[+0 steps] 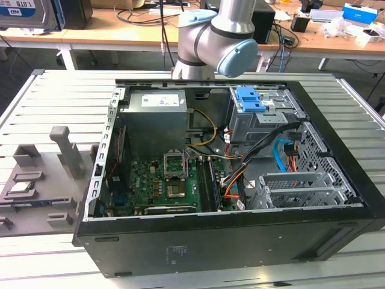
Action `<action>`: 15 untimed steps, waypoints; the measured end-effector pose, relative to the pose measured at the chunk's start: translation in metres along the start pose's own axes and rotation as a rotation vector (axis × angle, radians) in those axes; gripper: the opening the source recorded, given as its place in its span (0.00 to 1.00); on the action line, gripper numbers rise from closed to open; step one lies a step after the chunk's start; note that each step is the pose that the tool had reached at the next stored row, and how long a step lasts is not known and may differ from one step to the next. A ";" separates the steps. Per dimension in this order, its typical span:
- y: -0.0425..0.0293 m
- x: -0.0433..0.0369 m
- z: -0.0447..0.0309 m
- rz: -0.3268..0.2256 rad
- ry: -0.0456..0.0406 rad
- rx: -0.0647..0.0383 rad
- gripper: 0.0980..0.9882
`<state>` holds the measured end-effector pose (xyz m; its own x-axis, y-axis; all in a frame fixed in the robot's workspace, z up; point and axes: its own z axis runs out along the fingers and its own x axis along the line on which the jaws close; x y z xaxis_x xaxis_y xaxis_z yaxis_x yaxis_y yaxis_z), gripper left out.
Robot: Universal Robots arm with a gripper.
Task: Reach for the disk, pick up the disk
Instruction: 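Pick up the disk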
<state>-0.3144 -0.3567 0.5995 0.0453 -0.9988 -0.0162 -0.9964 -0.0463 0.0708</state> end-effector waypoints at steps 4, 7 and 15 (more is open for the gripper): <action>-0.0002 0.0000 0.0025 0.000 0.0001 0.000 0.30; -0.0005 0.0001 0.0056 0.000 0.0001 0.000 0.30; -0.0009 0.0002 0.0108 0.000 0.0001 0.000 0.30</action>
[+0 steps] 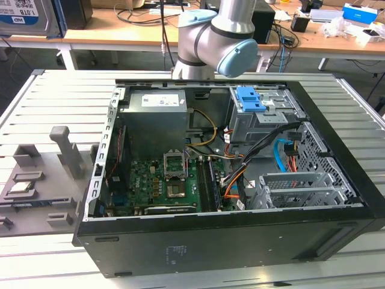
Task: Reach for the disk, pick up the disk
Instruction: 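Pick up the disk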
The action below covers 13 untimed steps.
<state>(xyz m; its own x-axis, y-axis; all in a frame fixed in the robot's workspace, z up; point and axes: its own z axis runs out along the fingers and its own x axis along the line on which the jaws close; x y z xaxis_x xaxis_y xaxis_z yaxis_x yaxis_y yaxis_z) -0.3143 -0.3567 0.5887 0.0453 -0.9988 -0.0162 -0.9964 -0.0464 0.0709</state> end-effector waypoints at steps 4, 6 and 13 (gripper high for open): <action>-0.0002 0.0000 0.0026 0.000 0.0000 0.000 0.30; -0.0003 0.0001 0.0038 0.000 0.0000 0.000 0.30; -0.0006 0.0001 0.0080 0.000 0.0000 0.000 0.30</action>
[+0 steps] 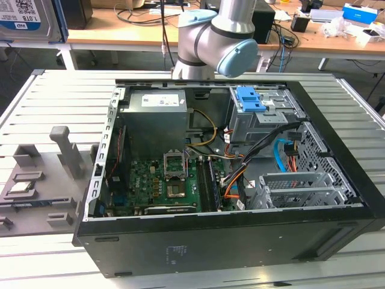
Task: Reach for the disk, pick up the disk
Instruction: 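Pick up the disk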
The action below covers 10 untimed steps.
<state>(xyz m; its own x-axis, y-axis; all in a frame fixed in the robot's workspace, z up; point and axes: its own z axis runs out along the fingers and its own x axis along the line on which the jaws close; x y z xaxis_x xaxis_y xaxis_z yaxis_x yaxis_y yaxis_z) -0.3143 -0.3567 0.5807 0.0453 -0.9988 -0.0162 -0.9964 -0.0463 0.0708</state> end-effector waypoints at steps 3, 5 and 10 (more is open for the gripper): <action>-0.0002 0.0000 0.0020 0.000 0.0000 0.000 0.30; -0.0003 0.0000 0.0033 0.000 0.0001 0.000 0.30; -0.0008 0.0001 0.0085 0.000 0.0000 0.000 0.30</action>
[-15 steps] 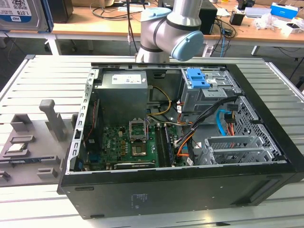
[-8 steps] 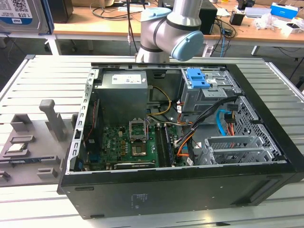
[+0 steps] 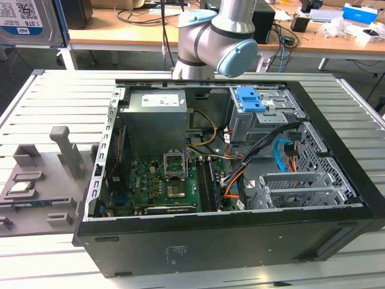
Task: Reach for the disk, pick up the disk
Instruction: 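Pick up the disk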
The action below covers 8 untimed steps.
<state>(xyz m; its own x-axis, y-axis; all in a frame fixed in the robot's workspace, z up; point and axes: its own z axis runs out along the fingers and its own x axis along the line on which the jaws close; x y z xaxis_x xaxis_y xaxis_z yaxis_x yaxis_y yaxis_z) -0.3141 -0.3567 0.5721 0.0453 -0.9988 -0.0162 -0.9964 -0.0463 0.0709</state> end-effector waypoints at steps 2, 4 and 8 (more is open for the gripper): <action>-0.0003 0.0000 0.0024 0.000 0.0001 0.000 0.30; -0.0005 0.0001 0.0045 0.000 0.0000 0.000 0.30; -0.0011 0.0002 0.0101 0.000 -0.0001 0.000 0.30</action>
<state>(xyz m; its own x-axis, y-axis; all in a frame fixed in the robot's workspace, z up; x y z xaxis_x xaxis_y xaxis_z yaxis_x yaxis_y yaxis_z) -0.3138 -0.3567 0.5619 0.0453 -0.9988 -0.0163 -0.9964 -0.0463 0.0709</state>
